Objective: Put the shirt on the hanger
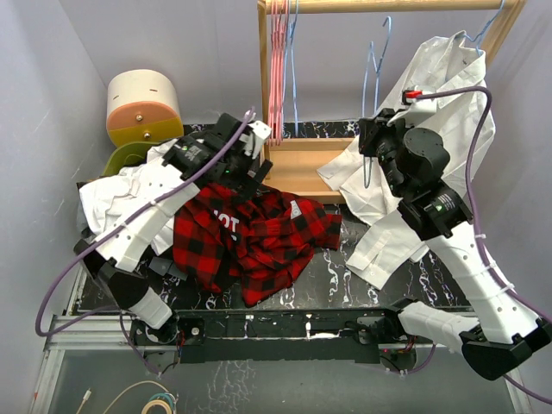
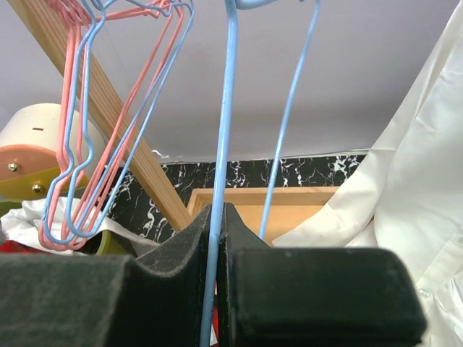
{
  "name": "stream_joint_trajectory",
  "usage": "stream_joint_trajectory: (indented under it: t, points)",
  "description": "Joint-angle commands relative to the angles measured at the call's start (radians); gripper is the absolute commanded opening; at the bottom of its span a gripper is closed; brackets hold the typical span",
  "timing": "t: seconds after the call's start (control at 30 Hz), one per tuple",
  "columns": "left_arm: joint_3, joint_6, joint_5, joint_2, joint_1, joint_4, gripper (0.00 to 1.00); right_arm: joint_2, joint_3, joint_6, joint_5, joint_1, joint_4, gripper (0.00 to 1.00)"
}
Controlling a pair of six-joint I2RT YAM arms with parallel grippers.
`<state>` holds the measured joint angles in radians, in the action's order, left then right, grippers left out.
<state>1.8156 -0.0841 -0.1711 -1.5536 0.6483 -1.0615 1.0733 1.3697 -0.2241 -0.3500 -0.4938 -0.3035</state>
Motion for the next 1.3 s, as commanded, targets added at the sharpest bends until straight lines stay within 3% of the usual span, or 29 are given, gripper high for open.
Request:
stream_joint_trajectory:
  t: [0.0, 0.2, 0.67, 0.83, 0.93, 0.97, 1.27]
  points:
    - [0.032, 0.113, -0.235, -0.065, 0.068, 0.077, 0.97, -0.053, -0.039, -0.037, -0.006, 0.001, 0.045, 0.08]
    - [-0.023, 0.125, -0.312, -0.098, 0.076, 0.144, 0.93, -0.108, -0.069, -0.044, 0.016, 0.001, 0.046, 0.08]
    - [-0.130, 0.098, -0.313, -0.083, 0.075, 0.166, 0.60, -0.285, -0.252, -0.123, 0.142, 0.001, 0.009, 0.08]
    - [-0.132, 0.057, -0.265, -0.073, 0.075, 0.152, 0.33, -0.370, -0.358, -0.185, 0.210, 0.002, -0.032, 0.08]
    - [-0.121, 0.020, -0.189, -0.052, 0.075, 0.124, 0.05, -0.420, -0.436, -0.222, 0.283, 0.002, -0.058, 0.08]
    - [-0.118, 0.009, -0.174, -0.045, 0.075, 0.110, 0.00, -0.438, -0.466, -0.237, 0.323, 0.001, -0.057, 0.08]
    - [-0.084, -0.060, -0.132, 0.019, 0.075, 0.053, 0.00, -0.590, -0.674, -0.317, 0.704, 0.002, 0.025, 0.08]
